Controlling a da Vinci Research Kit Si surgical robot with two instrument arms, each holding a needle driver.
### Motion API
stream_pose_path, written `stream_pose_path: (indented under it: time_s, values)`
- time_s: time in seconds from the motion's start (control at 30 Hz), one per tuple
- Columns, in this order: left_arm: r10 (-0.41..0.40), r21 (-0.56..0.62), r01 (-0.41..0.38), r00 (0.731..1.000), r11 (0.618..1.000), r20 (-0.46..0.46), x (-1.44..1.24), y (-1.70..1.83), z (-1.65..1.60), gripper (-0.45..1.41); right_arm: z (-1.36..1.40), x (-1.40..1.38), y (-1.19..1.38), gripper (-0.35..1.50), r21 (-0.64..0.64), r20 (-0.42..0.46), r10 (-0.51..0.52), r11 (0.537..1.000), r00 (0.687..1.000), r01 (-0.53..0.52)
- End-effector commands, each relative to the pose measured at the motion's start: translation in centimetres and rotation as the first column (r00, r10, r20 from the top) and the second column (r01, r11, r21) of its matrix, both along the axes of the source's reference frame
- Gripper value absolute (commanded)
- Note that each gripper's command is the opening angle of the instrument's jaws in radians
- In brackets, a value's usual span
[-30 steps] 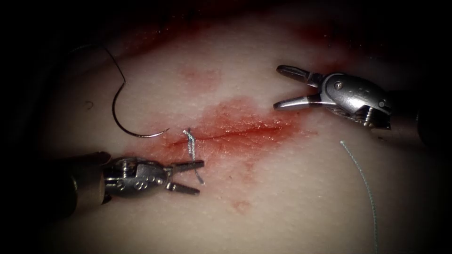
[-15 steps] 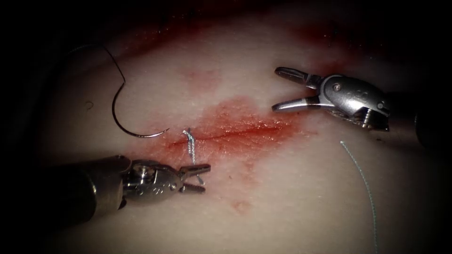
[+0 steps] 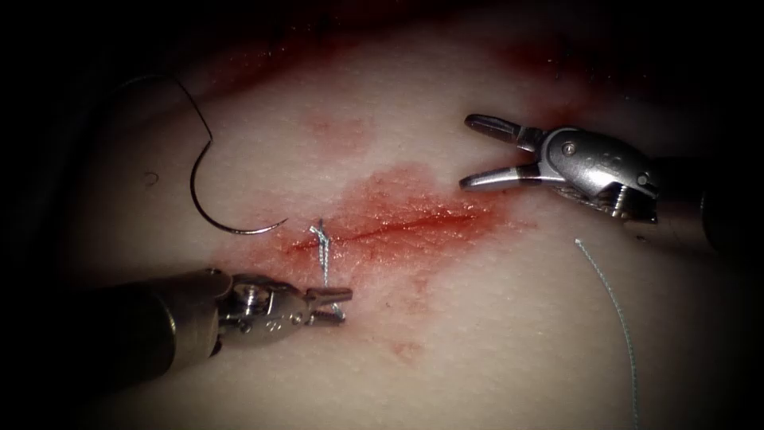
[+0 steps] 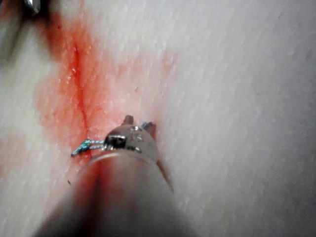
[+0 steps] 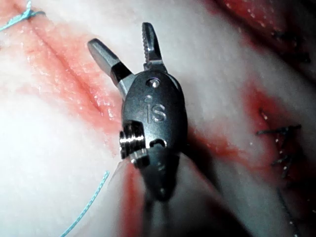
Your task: Wound Closure
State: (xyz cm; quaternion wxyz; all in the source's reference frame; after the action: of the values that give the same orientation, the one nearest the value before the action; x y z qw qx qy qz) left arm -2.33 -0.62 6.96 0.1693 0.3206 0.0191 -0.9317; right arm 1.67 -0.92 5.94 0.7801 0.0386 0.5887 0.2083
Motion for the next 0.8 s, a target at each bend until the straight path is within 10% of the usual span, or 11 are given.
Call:
stream_pose_path:
  time_s: [0.03, 0.2, 0.3, 0.4, 0.8]
  values:
    - [0.016, -0.013, -0.015, 1.0, 1.0, 0.017, -0.09, -0.06, 0.0, 0.14, 0.07, 0.08, -0.01, 0.89, 0.0, -0.002, -0.001, 1.0, 1.0, 0.001]
    - [0.013, -0.017, -0.012, 0.999, 1.0, 0.033, -0.1, -0.02, -0.07, -0.45, 0.07, 0.08, -0.02, 0.88, -0.001, -0.003, -0.001, 1.0, 1.0, 0.001]
    - [-0.012, -0.026, 0.013, 0.998, 1.0, 0.067, -0.06, 0.07, -0.09, -0.45, 0.09, 0.1, -0.06, 0.79, -0.004, -0.009, -0.01, 1.0, 1.0, 0.01]
    - [-0.016, -0.032, 0.019, 0.996, 0.999, 0.086, 0.0, 0.18, -0.08, -0.45, 0.11, 0.12, -0.13, 0.12, -0.007, -0.043, -0.057, 0.998, 0.997, 0.057]
    - [-0.054, -0.03, 0.058, 0.991, 0.998, 0.126, 0.17, 0.29, -0.2, -0.45, 0.16, 0.18, -0.2, 0.19, -0.027, -0.067, -0.102, 0.995, 0.993, 0.101]
